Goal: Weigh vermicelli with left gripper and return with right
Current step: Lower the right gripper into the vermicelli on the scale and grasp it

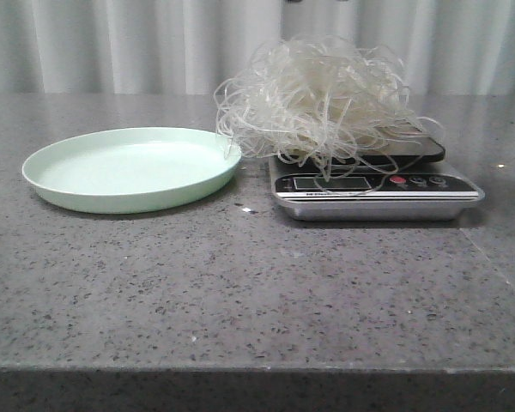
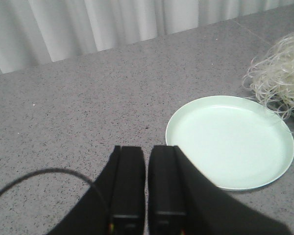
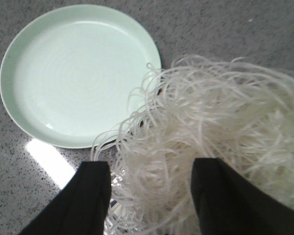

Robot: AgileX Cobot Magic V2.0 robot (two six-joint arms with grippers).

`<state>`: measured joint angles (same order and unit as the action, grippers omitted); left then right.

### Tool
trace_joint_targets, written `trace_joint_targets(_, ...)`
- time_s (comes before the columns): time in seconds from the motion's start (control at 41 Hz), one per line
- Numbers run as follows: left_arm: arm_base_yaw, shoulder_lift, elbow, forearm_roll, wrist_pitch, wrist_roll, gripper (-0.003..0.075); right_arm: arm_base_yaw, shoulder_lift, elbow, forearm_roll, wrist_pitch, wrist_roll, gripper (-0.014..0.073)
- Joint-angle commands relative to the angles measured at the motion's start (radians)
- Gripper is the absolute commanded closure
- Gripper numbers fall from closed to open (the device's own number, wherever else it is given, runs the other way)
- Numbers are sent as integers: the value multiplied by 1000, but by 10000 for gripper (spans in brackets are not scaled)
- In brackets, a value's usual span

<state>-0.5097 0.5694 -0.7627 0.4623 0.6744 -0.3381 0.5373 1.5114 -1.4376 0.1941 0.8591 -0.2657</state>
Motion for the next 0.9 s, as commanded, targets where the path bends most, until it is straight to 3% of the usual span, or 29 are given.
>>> trace_joint_targets(0.0,0,1,-24,3,-44,-10,577,17,14,-38,4,-17,-14,115)
trace_joint_targets(0.609,0,1,-24,-7,15,-10,577,18,159,-38,-146,35,-14,123)
trace_joint_targets(0.682,0,1,-24,-7,15,-10,577,18,159,-38,-146,41,-14,183)
trace_joint_targets(0.804,0,1,-24,-7,15,-10,577,18,159,-38,-146,57,-14,442)
trace_joint_targets(0.877,0,1,-24,-7,15,-10,577,18,159,-38,-146,62,-14,430)
